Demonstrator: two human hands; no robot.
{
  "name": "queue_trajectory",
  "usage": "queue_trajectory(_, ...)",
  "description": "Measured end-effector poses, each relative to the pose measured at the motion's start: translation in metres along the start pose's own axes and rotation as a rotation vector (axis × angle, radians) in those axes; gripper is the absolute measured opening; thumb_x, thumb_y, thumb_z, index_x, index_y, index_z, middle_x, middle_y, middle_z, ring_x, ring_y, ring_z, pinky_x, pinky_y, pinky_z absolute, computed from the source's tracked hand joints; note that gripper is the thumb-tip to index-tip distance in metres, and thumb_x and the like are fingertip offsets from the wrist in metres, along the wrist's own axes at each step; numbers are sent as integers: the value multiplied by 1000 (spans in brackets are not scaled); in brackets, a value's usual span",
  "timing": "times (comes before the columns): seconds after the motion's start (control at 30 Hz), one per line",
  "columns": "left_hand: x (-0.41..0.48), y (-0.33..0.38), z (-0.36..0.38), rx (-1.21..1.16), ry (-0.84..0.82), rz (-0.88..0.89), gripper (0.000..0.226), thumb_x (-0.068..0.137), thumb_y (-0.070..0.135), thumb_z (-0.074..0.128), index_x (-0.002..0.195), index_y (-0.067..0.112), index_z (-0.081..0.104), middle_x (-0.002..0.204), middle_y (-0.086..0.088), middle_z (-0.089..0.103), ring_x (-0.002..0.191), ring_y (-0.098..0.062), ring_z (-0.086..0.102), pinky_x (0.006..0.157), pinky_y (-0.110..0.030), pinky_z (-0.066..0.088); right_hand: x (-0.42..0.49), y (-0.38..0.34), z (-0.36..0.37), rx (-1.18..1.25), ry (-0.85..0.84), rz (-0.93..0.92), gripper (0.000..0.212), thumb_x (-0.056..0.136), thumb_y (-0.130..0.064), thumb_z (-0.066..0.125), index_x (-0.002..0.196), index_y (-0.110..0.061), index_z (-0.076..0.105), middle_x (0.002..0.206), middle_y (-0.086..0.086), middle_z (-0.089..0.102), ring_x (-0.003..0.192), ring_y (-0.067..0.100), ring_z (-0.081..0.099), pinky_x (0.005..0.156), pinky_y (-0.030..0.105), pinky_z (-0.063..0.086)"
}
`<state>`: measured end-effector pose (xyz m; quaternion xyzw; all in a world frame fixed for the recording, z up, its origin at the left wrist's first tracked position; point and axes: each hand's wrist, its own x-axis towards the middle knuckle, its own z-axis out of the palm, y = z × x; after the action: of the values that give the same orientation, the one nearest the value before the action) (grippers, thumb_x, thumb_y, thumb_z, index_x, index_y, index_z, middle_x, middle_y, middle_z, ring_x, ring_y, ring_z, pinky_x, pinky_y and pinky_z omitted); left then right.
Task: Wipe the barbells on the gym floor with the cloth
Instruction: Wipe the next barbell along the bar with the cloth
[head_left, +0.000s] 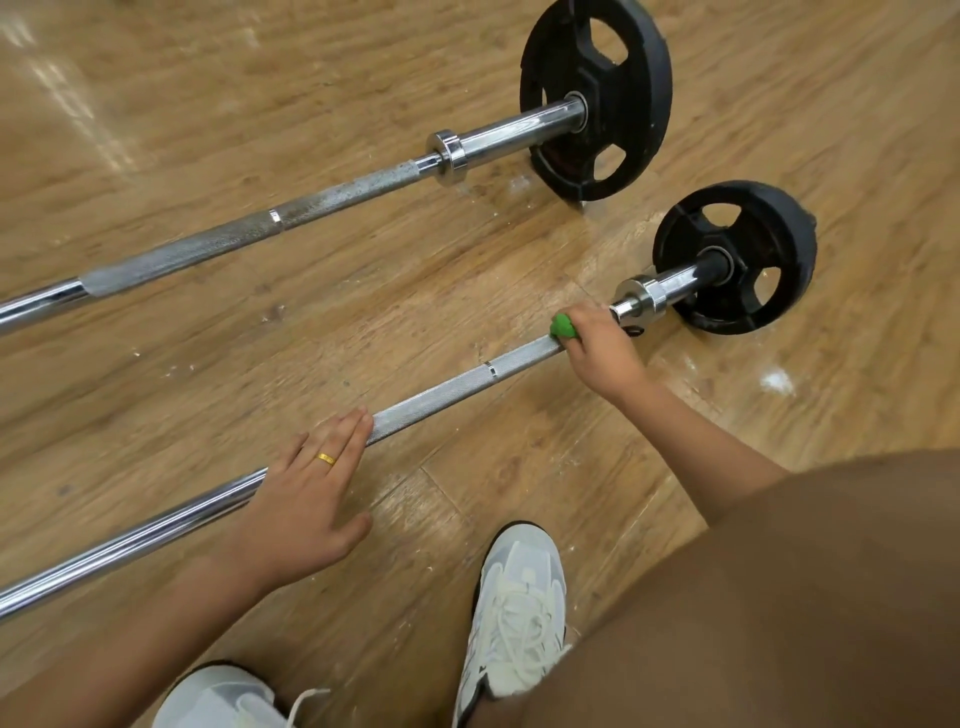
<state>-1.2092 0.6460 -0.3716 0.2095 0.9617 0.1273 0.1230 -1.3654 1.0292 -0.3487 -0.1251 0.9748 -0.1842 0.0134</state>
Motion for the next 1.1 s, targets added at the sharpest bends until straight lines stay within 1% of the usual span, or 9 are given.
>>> queue_trajectory(0.1,-4,8,3,7,5,0,104,79,58,51,162,23,-1,170,6,1,155,-13,8,120,-30,-6,-9,6,-7,-13,-78,-75,14,95,-9,53,100,-17,64,101,2,61,98,23,51,86,39,42)
queue_trajectory(0.23,-9,18,5,6,-7,-11,106,78,59,53,162,22,1,170,5,0,154,-12,8,120,-30,-10,-9,26,-24,-55,-71,87,16,95,-8,51,102,-13,65,100,3,56,99,24,50,79,34,38)
queue_trajectory(0.4,-17,26,10,11,-4,14,106,78,61,50,162,20,0,170,4,-7,156,-13,1,120,-36,0,-30,8,-9,-10,-52,8,19,89,-12,49,102,-15,62,101,3,54,97,27,51,80,36,37)
queue_trajectory(0.5,-23,34,12,38,1,27,105,78,60,49,162,16,3,170,2,-4,156,-14,1,120,-40,4,-44,8,-14,16,-32,-59,28,86,-1,52,107,-17,61,103,-2,52,95,24,49,82,40,42)
queue_trajectory(0.7,-35,45,18,118,11,38,100,79,53,48,161,10,11,170,-5,5,155,-23,12,122,-46,7,-57,6,-10,66,47,57,24,90,-7,52,91,-31,55,101,-4,50,97,24,48,83,45,47)
queue_trajectory(0.8,-39,54,23,150,29,31,98,78,50,47,160,7,16,169,-8,8,155,-24,13,121,-50,9,-69,2,-6,75,-23,-16,26,93,-2,52,110,-18,63,111,3,58,107,29,47,89,41,42)
queue_trajectory(0.87,-41,58,26,155,35,24,97,78,49,46,160,6,17,169,-9,8,155,-24,12,121,-51,9,-68,10,-11,66,-22,3,23,93,-2,52,107,-16,64,108,4,61,103,23,48,90,41,43)
queue_trajectory(1.0,-47,63,28,108,8,30,98,81,54,45,161,8,13,169,-7,6,155,-24,15,121,-48,9,-66,14,-10,33,40,102,14,94,-6,53,92,-15,63,95,5,57,94,23,46,80,36,35)
queue_trajectory(1.1,-49,65,26,-9,11,12,96,86,59,42,162,18,0,170,1,-4,156,-15,-1,122,-35,-2,-78,4,-6,26,1,-21,16,88,-1,54,94,-14,61,94,3,54,91,26,48,80,35,33)
